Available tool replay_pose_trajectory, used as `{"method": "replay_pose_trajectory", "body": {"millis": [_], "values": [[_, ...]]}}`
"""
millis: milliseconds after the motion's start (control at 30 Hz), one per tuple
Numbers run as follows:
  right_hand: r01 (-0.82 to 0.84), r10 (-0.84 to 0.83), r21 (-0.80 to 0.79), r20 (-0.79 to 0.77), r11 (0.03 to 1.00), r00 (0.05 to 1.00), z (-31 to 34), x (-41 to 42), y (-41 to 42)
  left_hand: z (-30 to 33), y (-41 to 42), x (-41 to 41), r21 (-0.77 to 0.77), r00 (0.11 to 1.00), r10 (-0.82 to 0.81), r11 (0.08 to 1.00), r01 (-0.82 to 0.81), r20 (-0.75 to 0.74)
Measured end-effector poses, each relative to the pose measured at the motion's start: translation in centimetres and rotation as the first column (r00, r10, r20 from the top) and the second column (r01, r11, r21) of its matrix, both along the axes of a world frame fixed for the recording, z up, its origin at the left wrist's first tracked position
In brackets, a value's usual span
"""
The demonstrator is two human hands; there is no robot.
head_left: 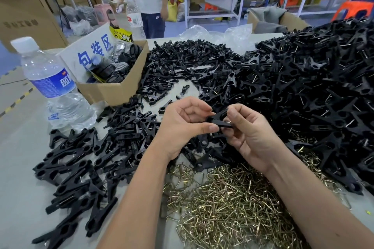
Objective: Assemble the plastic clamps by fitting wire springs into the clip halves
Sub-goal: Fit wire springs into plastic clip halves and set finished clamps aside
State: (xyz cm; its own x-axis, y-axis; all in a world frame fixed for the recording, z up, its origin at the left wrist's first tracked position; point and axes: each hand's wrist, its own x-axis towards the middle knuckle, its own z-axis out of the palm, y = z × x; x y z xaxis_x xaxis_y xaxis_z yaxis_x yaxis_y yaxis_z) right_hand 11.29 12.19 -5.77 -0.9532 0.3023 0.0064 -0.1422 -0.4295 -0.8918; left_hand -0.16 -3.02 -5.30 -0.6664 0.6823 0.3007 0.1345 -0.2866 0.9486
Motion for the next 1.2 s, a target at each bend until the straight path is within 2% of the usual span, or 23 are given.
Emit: {"method": "replay_pose_trajectory", "body": {"millis": [167,300,400,533,700,933,1133,1200], "values": [[-0.273,0.273,0.036,0.007,0.961,0.962,0.2,0.4,0.5,-0.1,-0.1,0.1,0.001,1.000,-0.002,1.000,0.002,0.019],[-0.333,0.332,-0.026,-0.044,0.943,0.942,0.1,0.5,0.4,-0.1,-0.2,0.0,0.022,0.999,-0.012,1.000,0.011,0.036],[-0.384,0.376,-0.178,-0.078,0.906,0.923,0.0,0.4,0.2,0.1,-0.2,0.1,0.025,0.999,-0.023,0.999,0.022,0.034],[-0.495,0.455,-0.447,-0.202,0.745,0.868,-0.1,0.2,0.5,0.2,-0.4,-0.1,0.047,0.996,-0.059,0.997,0.056,0.068],[-0.551,0.492,-0.568,-0.273,0.612,0.827,-0.1,0.2,0.7,0.0,-0.3,-0.2,0.044,1.000,-0.012,0.999,0.011,0.019],[-0.539,0.518,-0.615,-0.235,0.576,0.823,-0.4,0.1,1.2,-0.1,-0.3,-0.2,-0.021,0.995,0.025,0.999,-0.027,-0.097],[-0.510,0.481,-0.554,-0.213,0.658,0.851,-0.4,0.1,1.5,-0.1,-0.6,-0.1,-0.035,0.997,-0.002,0.999,-0.001,-0.078],[-0.483,0.450,-0.495,-0.195,0.722,0.872,-0.3,0.1,1.6,0.0,-0.6,-0.1,-0.025,0.997,0.004,1.000,-0.006,-0.082]]}}
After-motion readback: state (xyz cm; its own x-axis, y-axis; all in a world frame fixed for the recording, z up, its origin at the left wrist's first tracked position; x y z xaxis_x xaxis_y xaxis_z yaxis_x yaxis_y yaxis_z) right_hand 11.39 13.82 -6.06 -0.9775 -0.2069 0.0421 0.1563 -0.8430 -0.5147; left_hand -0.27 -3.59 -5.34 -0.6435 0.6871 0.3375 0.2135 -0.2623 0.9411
